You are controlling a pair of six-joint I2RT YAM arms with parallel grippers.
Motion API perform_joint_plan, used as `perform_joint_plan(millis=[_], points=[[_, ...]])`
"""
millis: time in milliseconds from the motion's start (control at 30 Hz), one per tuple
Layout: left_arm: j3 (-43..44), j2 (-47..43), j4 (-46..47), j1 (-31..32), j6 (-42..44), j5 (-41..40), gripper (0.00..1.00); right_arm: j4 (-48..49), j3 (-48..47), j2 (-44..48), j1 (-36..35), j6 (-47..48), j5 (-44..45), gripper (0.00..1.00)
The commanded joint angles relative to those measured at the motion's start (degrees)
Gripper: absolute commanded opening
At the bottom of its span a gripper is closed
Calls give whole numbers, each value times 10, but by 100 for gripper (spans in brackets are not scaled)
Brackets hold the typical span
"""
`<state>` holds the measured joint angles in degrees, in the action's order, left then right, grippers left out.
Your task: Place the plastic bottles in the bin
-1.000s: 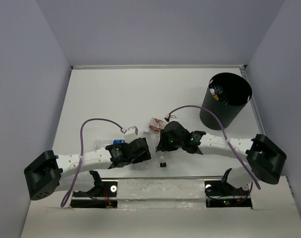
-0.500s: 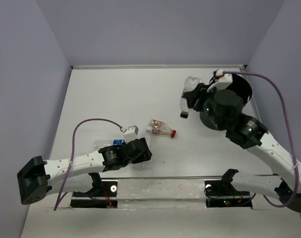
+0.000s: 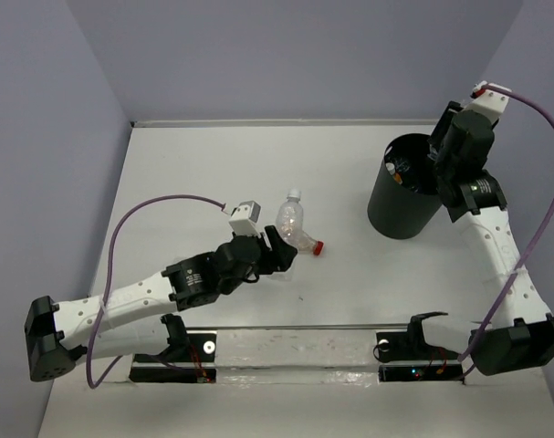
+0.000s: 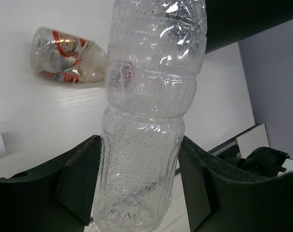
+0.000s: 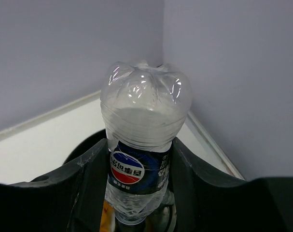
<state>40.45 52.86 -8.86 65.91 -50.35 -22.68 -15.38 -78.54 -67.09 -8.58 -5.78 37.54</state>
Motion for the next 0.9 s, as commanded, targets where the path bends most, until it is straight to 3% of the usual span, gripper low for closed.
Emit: perform_joint_plan(millis=[0, 100, 167, 200, 300, 400, 433, 533, 633, 867], points=[[86, 21, 102, 3, 102, -22, 46, 43, 34, 0, 7, -10, -28, 35], [121, 46, 153, 3, 133, -11, 46, 43, 49, 6, 7, -17, -37, 74], [139, 62, 191, 3, 161, 1, 46, 18, 45, 7, 7, -21, -46, 95], [161, 81, 203, 3, 170, 10, 46, 9, 40, 13, 7, -27, -52, 98], [198, 116, 241, 3, 209, 27, 46, -35, 18, 34, 7, -45, -105, 100], [251, 181, 270, 3, 242, 52, 45, -81, -1, 81, 7, -75, -239, 100], [277, 195, 273, 3, 248, 65, 45, -84, 0, 112, 7, -87, -339, 100], [329, 246, 283, 3, 261, 95, 45, -84, 13, 146, 7, -109, -518, 100], [373, 288, 283, 3, 259, 126, 45, -76, 30, 172, 7, -129, -638, 100], [415, 329, 280, 3, 256, 174, 45, -79, 49, 179, 7, -134, -669, 100]])
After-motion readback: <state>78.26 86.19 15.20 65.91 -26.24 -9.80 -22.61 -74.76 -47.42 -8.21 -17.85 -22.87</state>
